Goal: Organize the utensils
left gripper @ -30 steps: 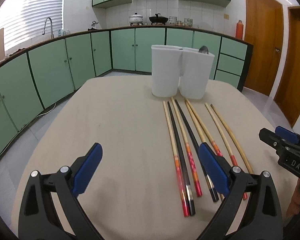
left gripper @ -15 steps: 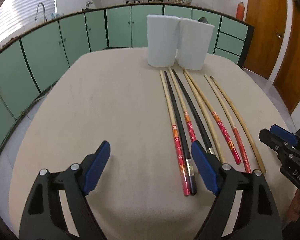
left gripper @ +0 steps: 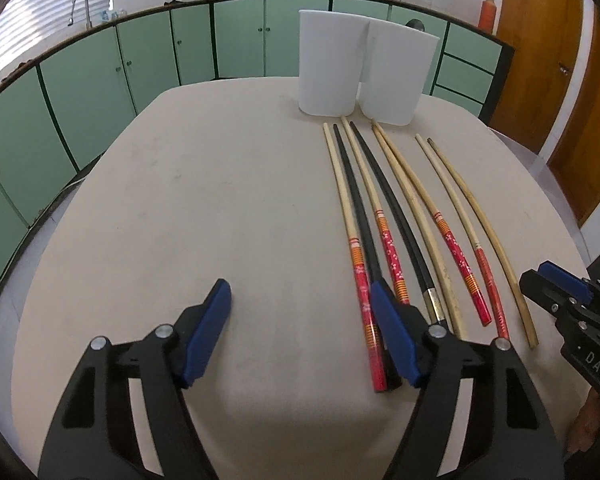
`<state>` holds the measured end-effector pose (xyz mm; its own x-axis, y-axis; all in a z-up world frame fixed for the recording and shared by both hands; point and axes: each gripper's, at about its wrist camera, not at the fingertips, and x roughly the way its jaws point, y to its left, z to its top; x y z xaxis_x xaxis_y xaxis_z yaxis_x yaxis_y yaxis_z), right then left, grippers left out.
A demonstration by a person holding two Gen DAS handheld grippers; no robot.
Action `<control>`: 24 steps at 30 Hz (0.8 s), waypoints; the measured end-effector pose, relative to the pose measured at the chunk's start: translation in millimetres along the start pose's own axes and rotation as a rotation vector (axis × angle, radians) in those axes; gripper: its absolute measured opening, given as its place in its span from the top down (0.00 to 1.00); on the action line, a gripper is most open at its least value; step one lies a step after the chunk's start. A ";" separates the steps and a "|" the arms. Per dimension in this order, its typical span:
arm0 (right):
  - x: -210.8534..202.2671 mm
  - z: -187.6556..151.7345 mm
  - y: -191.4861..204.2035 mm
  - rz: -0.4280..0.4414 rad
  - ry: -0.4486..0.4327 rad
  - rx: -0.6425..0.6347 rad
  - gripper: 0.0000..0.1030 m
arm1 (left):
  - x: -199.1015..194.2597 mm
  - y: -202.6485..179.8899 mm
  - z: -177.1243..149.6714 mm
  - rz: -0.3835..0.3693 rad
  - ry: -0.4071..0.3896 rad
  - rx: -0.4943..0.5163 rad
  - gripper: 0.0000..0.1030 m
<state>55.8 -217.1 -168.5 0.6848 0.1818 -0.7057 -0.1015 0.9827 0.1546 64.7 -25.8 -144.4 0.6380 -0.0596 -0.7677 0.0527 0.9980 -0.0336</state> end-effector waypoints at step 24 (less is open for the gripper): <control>3.1 -4.7 -8.5 -0.034 0.021 0.044 0.93 | -1.5 4.1 0.2 -0.004 0.010 -0.011 0.94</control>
<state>55.4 -224.7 -175.3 0.6719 0.1499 -0.7253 -0.0467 0.9859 0.1605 64.1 -21.7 -143.2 0.6304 -0.0632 -0.7737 0.0465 0.9980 -0.0436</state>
